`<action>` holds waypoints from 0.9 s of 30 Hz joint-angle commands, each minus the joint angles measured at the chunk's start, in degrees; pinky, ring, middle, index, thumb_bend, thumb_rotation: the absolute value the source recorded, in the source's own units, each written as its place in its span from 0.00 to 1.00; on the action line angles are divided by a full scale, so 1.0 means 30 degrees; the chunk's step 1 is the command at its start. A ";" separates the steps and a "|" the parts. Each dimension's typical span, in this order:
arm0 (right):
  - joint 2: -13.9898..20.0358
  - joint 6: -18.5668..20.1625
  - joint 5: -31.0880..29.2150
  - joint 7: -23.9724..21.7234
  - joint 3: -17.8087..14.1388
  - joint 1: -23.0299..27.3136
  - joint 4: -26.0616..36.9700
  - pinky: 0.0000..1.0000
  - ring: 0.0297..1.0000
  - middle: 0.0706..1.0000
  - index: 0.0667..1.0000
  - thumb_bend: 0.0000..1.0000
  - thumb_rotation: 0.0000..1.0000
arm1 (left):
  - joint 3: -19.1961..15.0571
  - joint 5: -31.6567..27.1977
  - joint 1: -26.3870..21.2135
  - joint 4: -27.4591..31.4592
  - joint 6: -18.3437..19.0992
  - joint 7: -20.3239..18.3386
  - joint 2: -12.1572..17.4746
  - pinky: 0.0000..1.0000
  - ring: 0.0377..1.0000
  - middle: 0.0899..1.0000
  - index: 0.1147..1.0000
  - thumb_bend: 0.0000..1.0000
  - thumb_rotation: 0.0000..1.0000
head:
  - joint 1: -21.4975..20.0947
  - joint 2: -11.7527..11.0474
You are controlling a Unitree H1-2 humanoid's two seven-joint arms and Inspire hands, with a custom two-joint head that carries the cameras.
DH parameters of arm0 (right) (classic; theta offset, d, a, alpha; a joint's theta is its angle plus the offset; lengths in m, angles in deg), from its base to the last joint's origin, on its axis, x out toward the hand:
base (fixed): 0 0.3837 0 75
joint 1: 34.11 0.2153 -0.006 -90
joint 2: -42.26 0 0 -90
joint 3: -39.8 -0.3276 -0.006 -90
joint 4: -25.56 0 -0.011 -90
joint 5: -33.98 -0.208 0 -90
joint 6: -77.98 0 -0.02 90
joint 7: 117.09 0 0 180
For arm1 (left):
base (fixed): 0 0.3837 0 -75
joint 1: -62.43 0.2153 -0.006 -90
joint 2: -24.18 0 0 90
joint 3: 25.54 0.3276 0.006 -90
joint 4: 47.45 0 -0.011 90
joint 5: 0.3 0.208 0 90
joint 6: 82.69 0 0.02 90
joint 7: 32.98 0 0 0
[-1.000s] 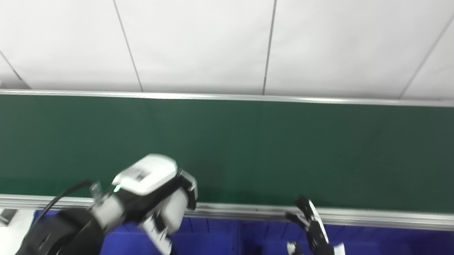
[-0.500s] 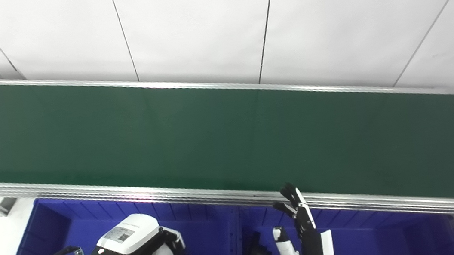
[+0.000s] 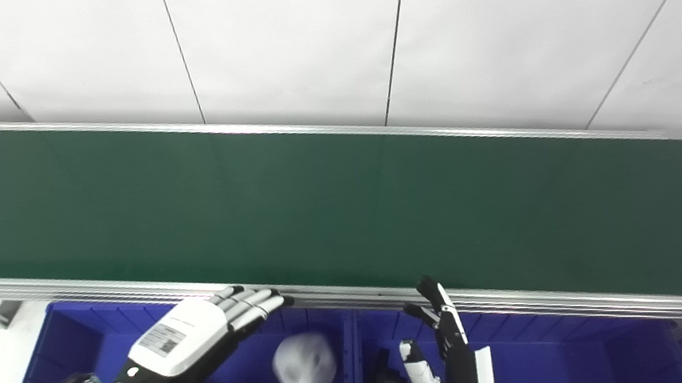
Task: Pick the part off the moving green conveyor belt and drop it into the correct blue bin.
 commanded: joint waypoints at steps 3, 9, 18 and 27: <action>-0.0812 0.0155 0.0285 -0.0057 0.0553 -0.0264 0.0750 0.81 0.78 0.87 0.89 0.74 0.89 | -0.1198 -0.4266 0.1545 0.1838 0.3096 0.0161 -0.2196 0.97 0.99 1.00 1.00 0.71 0.51 | -0.0695 0.0185; -0.1199 0.1197 0.0842 -0.0036 0.0830 -0.0290 0.1170 0.69 0.77 0.89 0.89 0.73 0.90 | -0.1719 -0.8127 0.2745 0.2021 0.6259 0.0346 -0.4494 0.93 1.00 1.00 1.00 0.58 0.89 | -0.2066 0.0603; -0.1976 0.2190 0.1406 0.0023 0.1456 -0.0046 0.1625 0.50 0.78 0.91 0.90 0.74 0.90 | -0.3244 -1.1030 0.2166 -0.2661 0.1472 0.3709 -0.4641 1.00 1.00 1.00 1.00 0.83 1.00 | -0.4988 0.1447; -0.2573 0.2469 0.3240 0.0980 0.1884 0.0751 0.0941 0.80 0.78 0.89 0.90 0.75 0.94 | -0.3777 -1.2541 0.1108 -0.3617 0.2057 0.3882 -0.3888 1.00 1.00 1.00 1.00 0.87 0.99 | -0.7501 0.1789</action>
